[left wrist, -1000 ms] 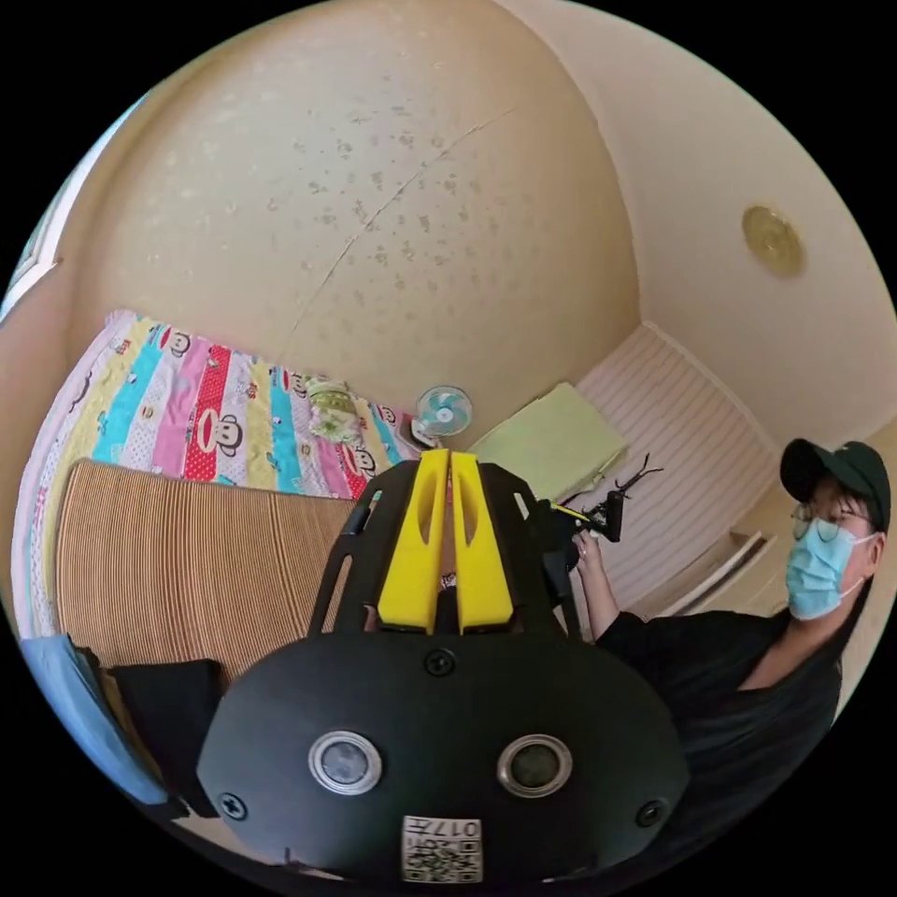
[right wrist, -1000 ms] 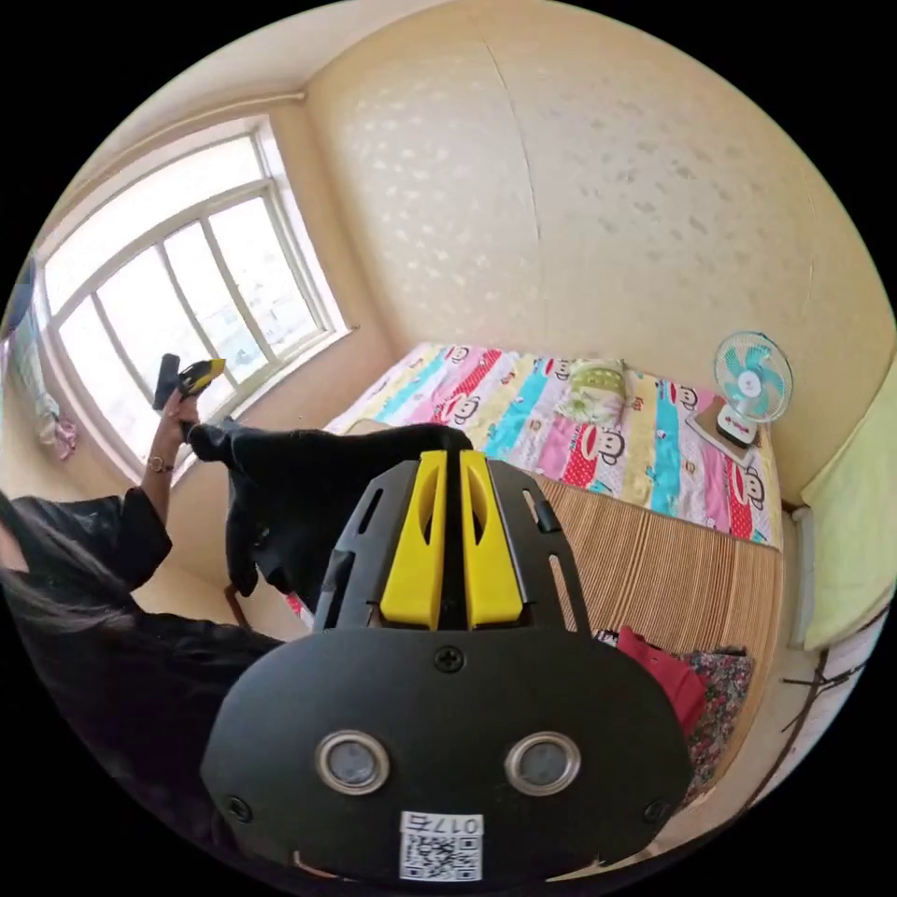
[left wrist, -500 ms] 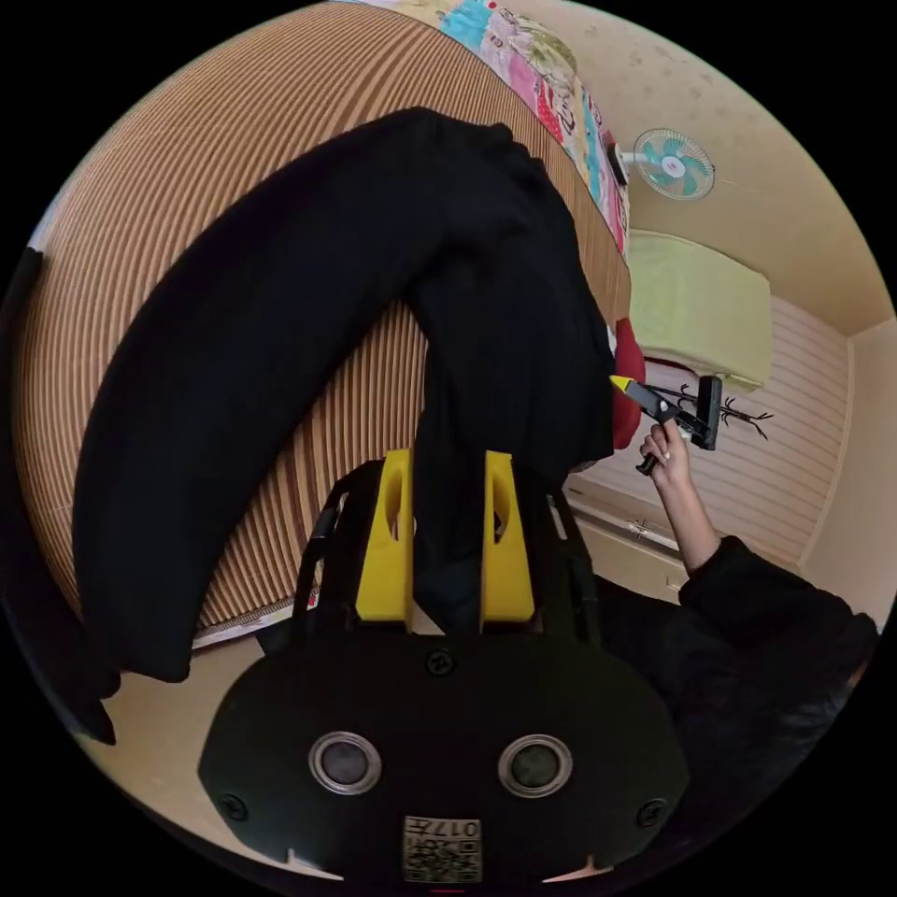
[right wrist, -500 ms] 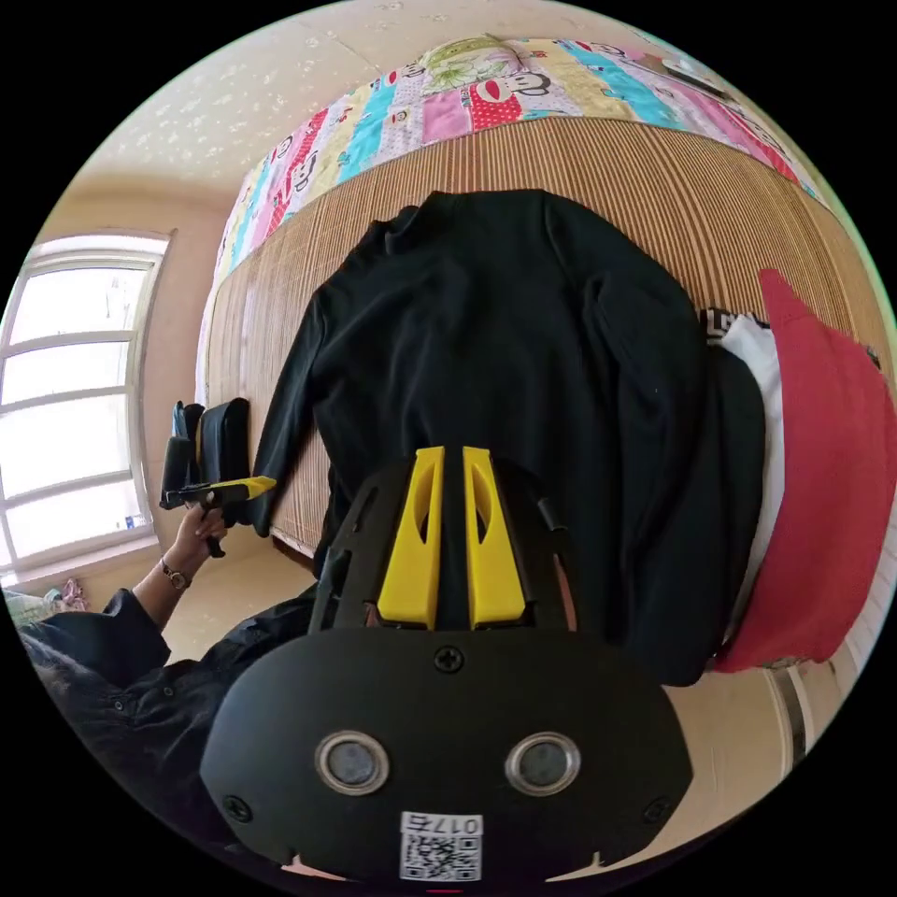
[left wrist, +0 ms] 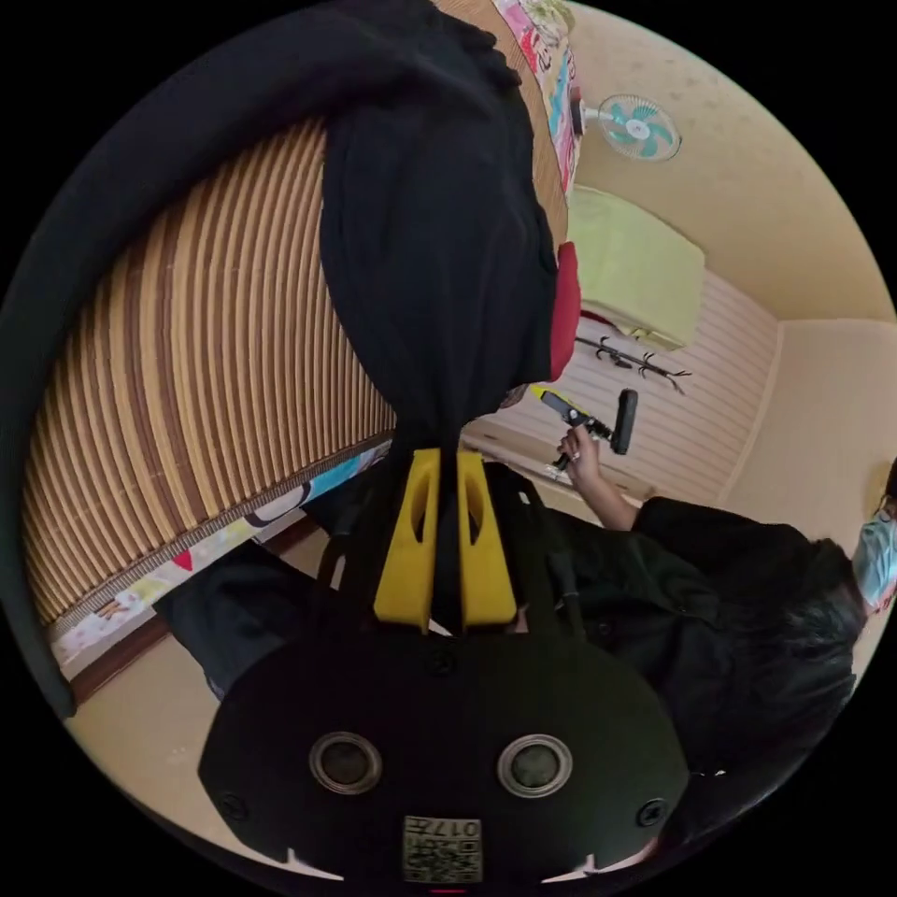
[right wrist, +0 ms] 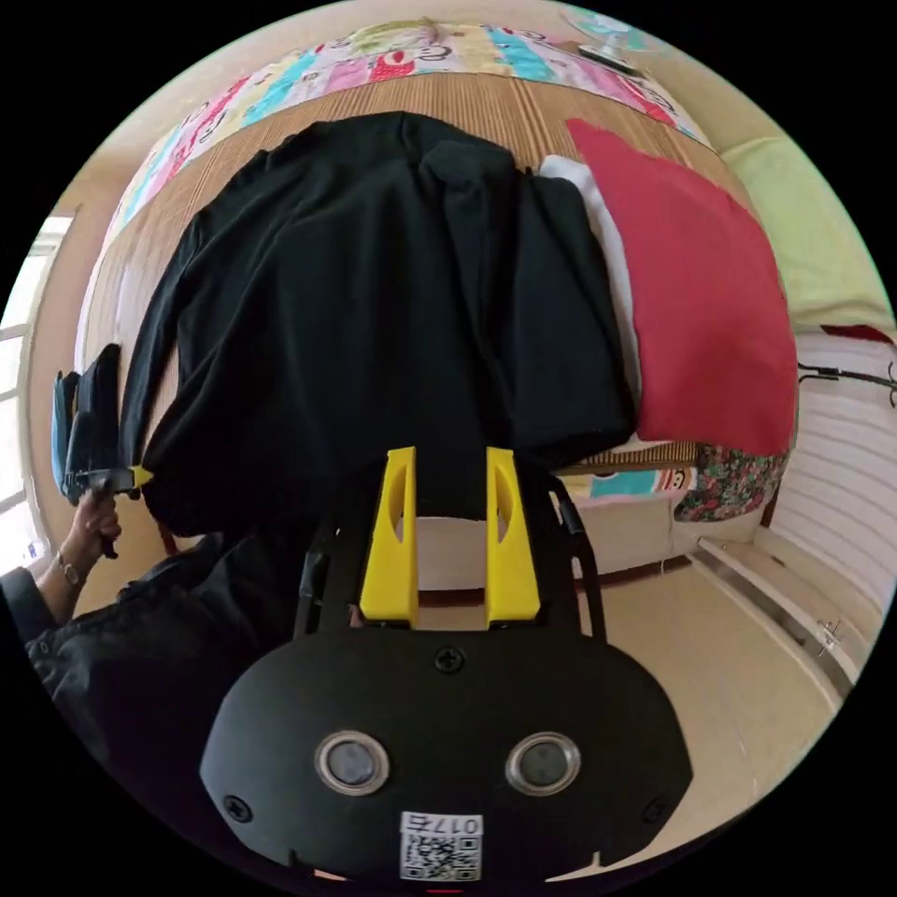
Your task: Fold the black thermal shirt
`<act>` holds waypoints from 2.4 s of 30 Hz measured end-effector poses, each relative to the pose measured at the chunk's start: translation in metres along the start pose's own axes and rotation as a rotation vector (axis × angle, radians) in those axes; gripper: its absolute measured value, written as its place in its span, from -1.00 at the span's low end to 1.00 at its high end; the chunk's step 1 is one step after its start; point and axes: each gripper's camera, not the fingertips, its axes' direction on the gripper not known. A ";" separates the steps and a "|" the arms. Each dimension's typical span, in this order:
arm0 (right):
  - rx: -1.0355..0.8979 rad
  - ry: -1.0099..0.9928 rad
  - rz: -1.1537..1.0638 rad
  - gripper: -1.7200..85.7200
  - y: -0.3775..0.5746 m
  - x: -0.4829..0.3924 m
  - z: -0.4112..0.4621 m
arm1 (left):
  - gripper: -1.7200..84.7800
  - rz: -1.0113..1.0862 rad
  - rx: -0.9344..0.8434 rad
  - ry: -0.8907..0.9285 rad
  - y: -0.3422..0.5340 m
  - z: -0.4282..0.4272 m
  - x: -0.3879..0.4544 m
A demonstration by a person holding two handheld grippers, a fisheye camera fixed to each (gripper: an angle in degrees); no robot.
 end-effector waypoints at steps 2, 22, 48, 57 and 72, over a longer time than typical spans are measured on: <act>-0.020 -0.044 0.059 -0.67 0.008 0.023 0.009 | -0.79 0.016 0.025 -0.084 0.010 -0.017 -0.003; -0.259 -0.232 -0.044 -0.95 0.108 0.107 0.018 | -0.66 -0.590 0.716 0.313 0.132 -0.085 -0.125; -0.221 -0.670 -0.200 -0.95 0.047 0.136 -0.051 | -0.88 -0.388 1.620 0.070 0.279 -0.133 -0.056; -0.195 -0.917 -0.099 -0.95 0.064 0.159 -0.046 | -0.87 0.456 1.234 -0.288 0.026 -0.063 0.223; 0.039 -0.378 0.102 -0.78 0.107 0.238 -0.104 | -0.81 0.394 0.095 -0.218 -0.124 0.344 0.179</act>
